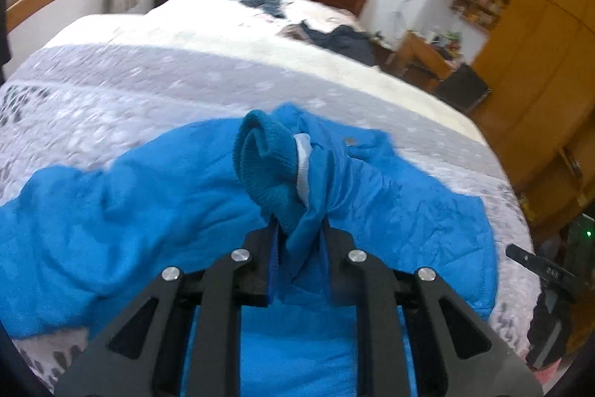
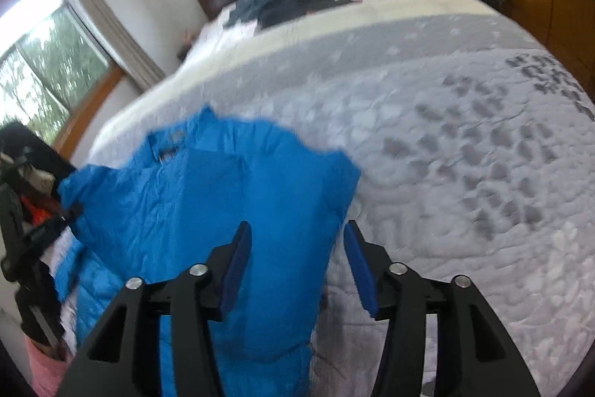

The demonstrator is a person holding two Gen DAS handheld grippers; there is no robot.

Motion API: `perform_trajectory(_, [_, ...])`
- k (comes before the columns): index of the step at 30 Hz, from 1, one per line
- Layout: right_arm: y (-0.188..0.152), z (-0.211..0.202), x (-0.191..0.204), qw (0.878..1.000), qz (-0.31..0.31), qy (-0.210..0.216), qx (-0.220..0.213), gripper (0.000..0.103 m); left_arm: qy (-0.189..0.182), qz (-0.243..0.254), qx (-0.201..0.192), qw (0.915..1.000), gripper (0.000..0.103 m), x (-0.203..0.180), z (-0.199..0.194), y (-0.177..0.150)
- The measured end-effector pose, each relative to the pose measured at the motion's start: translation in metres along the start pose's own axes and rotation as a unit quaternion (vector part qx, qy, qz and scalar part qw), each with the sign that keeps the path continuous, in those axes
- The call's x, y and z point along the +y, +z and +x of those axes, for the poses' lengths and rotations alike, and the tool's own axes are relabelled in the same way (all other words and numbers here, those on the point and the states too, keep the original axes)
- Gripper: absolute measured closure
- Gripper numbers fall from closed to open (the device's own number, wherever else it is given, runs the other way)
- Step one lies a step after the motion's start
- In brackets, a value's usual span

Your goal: Fold large clothes

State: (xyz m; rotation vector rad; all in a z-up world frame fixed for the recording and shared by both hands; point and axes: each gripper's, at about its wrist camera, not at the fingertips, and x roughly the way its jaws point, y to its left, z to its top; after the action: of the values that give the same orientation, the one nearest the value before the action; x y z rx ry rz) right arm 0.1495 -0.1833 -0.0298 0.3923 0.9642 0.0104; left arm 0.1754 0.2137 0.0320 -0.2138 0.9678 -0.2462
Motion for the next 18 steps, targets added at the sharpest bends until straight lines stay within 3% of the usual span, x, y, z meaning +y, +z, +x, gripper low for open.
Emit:
perform_trajectory(5, [-0.01, 0.037, 0.005, 0.999, -0.001, -0.007, 0.044, 0.051, 0.01, -0.031, 0.043, 0.9985, 0.084, 0.038, 0.027, -0.013])
perform_trajectory(12, [-0.016, 0.055, 0.003, 0.998, -0.009, -0.028, 0.056, 0.052, -0.001, -0.034, 0.053, 0.998, 0.073, 0.053, 0.027, -0.02])
perform_trajectory(15, [-0.013, 0.04, 0.008, 0.998, -0.008, -0.038, 0.041, 0.052, -0.005, -0.047, 0.033, 0.9984, 0.068, 0.06, 0.001, -0.015])
perform_trajectory(18, [-0.008, 0.007, 0.022, 0.998, -0.023, -0.057, -0.004, 0.051, 0.025, -0.026, -0.02, 0.9992, 0.067, 0.057, -0.033, -0.01])
